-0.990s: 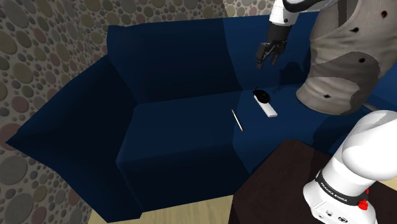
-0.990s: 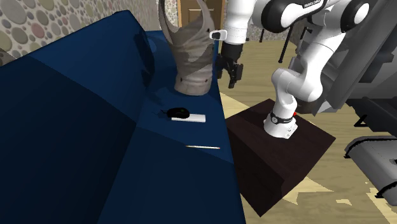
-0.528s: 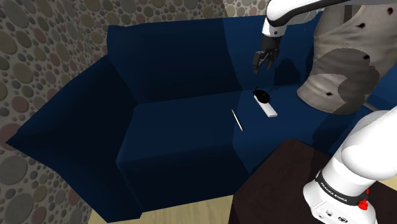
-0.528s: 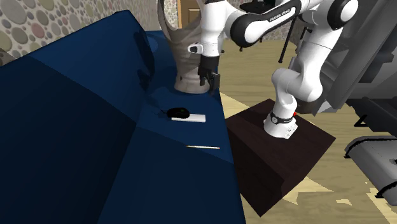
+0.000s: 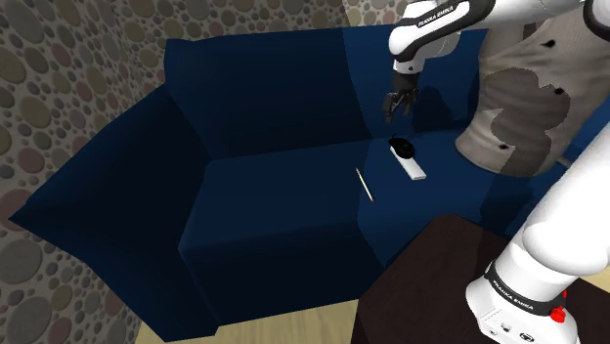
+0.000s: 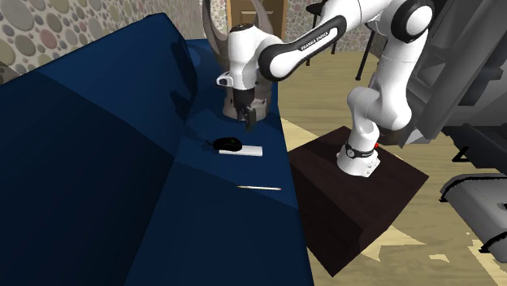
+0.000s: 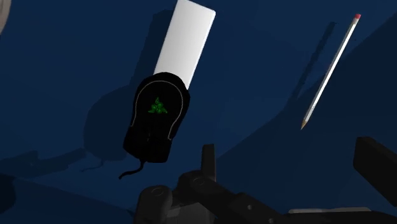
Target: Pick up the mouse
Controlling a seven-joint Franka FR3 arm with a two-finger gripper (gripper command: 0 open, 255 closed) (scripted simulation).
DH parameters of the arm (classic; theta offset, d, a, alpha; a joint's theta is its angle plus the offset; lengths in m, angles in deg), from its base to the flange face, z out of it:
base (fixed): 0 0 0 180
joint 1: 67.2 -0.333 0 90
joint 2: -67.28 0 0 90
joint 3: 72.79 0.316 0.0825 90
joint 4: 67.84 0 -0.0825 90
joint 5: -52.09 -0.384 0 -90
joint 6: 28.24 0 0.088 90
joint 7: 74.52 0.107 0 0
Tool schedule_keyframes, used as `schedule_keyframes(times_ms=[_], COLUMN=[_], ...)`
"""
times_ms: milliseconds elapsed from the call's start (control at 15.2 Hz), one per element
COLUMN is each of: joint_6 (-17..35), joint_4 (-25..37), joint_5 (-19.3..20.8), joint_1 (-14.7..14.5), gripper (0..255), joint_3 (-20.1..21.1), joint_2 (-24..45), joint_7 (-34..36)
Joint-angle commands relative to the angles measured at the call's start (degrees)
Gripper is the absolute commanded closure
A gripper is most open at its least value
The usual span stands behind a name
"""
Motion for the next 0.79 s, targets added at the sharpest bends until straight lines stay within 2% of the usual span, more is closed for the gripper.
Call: schedule_keyframes(times_ms=[0, 330, 726], joint_6=[0.88, 1.48, 0.14], joint_4=[2.76, 10.93, 23.37], joint_5=[-1.24, -4.62, -8.08], joint_1=[0.71, 3.18, 7.54], gripper=[0, 0, 0], joint_3=[-1.01, -2.08, -1.82], joint_2=[4.69, 16.23, 30.41], joint_7=[-2.35, -7.1, -11.42])
